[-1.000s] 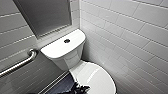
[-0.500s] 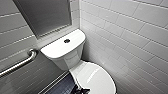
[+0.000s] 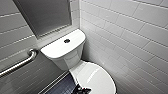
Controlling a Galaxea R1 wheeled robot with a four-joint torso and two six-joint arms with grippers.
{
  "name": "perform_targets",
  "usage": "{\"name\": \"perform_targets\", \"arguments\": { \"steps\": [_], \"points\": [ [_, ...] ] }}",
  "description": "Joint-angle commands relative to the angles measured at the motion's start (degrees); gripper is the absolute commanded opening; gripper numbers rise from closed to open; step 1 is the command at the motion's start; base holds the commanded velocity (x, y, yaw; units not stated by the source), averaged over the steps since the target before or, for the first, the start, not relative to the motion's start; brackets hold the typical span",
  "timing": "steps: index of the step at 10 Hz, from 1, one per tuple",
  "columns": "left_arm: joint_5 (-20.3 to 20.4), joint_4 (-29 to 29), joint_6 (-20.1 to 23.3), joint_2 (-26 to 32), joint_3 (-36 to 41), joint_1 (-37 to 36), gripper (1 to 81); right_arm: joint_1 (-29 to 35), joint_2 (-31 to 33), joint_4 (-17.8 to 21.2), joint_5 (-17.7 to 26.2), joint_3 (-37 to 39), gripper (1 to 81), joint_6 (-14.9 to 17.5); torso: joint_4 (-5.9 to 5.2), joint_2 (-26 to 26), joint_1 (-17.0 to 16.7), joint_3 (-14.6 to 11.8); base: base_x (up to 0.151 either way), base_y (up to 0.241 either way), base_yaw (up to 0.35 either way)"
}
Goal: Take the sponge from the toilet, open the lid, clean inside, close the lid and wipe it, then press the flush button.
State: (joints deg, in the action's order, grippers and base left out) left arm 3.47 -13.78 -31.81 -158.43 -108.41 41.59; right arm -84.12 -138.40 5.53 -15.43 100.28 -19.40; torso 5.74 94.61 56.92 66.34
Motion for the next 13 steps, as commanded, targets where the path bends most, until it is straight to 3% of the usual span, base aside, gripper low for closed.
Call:
{"name": "perform_targets", "arguments": {
  "steps": [1, 10, 13],
  "points": [
    [-1.9, -0.3, -0.3, -0.3, 1.7, -6.6, 81.1, -0.1, 2.4, -1.0, 4.1, -0.8, 1.0, -0.1, 0.0, 0.0, 0.0, 0.0, 0.0, 0.0, 0.0],
    [-1.4, -0.3, -2.7, 1.8, 5.5, -7.4, 81.1, -0.1, 1.9, -1.0, 4.1, -0.7, 1.0, -0.2, 0.0, 0.0, 0.0, 0.0, 0.0, 0.0, 0.0],
    [-1.5, -0.2, -2.7, 0.2, 3.1, -7.1, 81.1, -0.4, 1.6, -1.1, 4.1, -0.6, 1.0, -0.1, 0.0, 0.0, 0.0, 0.0, 0.0, 0.0, 0.0]
  ]
}}
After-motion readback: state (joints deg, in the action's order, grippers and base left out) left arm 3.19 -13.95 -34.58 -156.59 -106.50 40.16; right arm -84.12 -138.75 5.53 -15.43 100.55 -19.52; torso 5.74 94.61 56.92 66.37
